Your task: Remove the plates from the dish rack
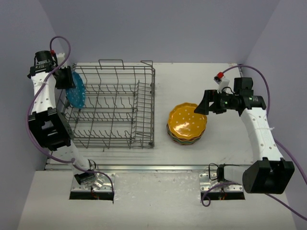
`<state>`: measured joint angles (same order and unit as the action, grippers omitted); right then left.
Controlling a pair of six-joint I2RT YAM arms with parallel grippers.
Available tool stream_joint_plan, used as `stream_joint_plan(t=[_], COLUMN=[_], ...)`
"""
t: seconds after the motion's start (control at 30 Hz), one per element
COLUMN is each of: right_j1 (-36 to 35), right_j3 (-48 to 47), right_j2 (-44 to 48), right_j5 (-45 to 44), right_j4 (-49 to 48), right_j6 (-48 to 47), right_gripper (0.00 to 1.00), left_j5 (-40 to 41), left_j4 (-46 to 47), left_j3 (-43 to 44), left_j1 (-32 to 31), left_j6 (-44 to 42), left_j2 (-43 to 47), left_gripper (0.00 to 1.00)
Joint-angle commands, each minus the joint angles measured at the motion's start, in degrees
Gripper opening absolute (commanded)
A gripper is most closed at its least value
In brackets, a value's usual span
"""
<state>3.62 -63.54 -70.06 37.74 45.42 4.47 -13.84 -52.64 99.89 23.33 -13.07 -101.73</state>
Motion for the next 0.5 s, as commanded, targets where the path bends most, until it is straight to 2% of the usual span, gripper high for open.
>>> stream_joint_plan(t=[0.0,0.3,0.47], right_j1=[0.07,0.07,0.05], right_j3=[0.19,-0.31,-1.23], right_j2=[1.52,1.19,0.77], right_j5=[1.11,1.64,2.37], right_j4=[-2.19,-2.48,-2.38], right_j6=[-1.13,-1.0,-0.43], right_gripper=[0.99,0.99,0.99], left_j5=[-8.17,-10.95,-11.3], left_j4=[1.57,1.66,0.15], left_j3=[7.04,9.63,14.07], left_j1=[-0.92,-0.92,-0.86], left_j6=[3.79,5.86,6.71], left_j2=[2.75,5.15,5.93], left_gripper=[0.0,0.0,0.0])
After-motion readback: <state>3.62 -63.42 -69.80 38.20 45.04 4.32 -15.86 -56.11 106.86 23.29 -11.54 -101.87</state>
